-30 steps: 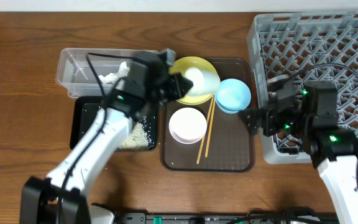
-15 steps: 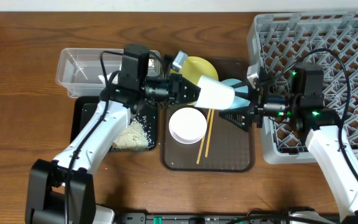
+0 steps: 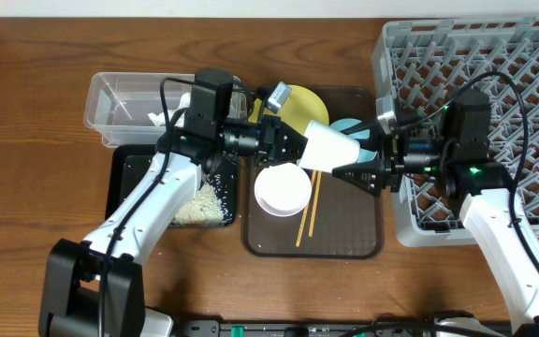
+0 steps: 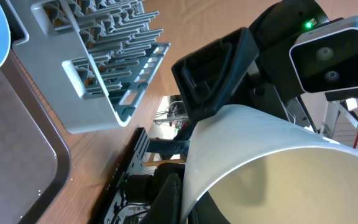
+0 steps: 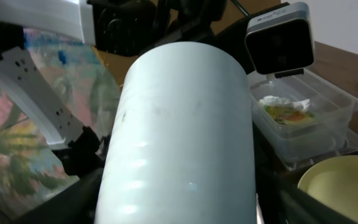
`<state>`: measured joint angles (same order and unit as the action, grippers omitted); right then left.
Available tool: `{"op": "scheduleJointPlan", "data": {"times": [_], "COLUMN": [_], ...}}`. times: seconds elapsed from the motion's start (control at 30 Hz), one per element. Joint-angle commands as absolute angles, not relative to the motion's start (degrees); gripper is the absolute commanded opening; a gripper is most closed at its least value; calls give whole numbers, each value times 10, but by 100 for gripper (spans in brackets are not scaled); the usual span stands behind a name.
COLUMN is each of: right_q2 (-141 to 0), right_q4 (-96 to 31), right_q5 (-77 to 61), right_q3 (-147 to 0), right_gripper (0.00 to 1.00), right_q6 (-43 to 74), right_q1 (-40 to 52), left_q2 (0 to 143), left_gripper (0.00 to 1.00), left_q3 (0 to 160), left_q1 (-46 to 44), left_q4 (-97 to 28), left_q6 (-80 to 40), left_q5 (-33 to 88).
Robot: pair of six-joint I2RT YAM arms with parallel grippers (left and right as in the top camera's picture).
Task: Sort waste into correct bins and load items into the dishwasher rack
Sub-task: 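Hand the white cup from the left gripper to the right gripper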
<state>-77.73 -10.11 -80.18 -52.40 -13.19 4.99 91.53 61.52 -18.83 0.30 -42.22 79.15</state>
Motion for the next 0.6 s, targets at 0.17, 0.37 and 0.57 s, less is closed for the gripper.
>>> {"op": "scheduleJointPlan", "data": {"times": [0.17, 0.37, 0.57], "right_q2": [-780, -780, -763], "right_q4": [-99, -137, -174], "right_q5": [-804, -626, -467], "right_q3": [-532, -532, -534], "right_gripper": [60, 52, 49], "right_q6": [-133, -117, -77], "right_q1": [54, 53, 21], "left_q2": [914, 914, 896], "left_gripper": [17, 64, 69], "left_q3": [617, 617, 620], "left_q1": [-189, -188, -172], "left_q4": [5, -48, -218], "left_q6": [-423, -298, -174], "left_q5": [802, 686, 394]}}
